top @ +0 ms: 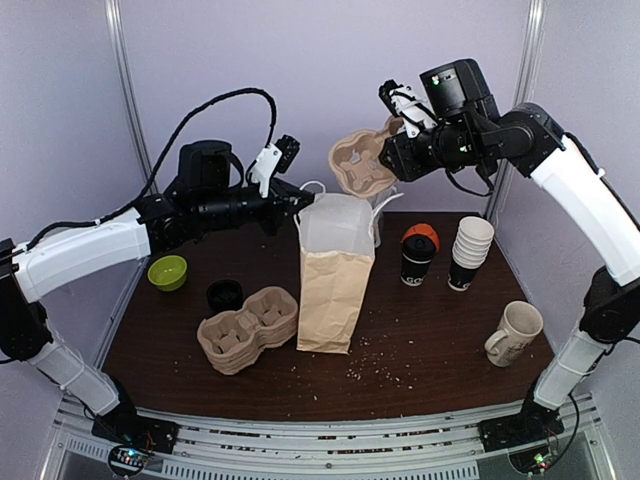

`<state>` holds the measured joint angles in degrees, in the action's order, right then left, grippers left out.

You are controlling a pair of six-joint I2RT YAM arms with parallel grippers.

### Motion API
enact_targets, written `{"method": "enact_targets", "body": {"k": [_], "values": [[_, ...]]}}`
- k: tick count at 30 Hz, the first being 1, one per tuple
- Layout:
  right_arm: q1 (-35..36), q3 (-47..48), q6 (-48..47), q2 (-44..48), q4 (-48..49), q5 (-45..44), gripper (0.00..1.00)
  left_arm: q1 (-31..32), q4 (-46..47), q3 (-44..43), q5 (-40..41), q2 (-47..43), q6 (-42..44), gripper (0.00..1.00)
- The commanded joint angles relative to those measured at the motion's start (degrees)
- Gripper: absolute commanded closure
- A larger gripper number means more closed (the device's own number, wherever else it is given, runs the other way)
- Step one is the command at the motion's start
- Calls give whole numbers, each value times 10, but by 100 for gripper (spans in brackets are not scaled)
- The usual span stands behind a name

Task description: Pack the takeout coffee

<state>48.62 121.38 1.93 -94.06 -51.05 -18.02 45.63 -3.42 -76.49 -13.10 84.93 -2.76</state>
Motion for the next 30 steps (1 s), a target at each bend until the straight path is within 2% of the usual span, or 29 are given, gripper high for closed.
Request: {"method": "enact_targets", "body": {"k": [1,8,22,30], "values": [[-9,30,25,-6,-49,63,61,7,40,5,-35,-26,-30,100],[-8,37,22,5,-66,89,61,9,8,-29,-129,-11,-40,100],[-1,-5,2,92,-83,102,61,8,-57,-96,-278,30,-43,100],[15,-40,-4,95,-94,155,61,9,-47,-73,-300,58,-75,100]]}}
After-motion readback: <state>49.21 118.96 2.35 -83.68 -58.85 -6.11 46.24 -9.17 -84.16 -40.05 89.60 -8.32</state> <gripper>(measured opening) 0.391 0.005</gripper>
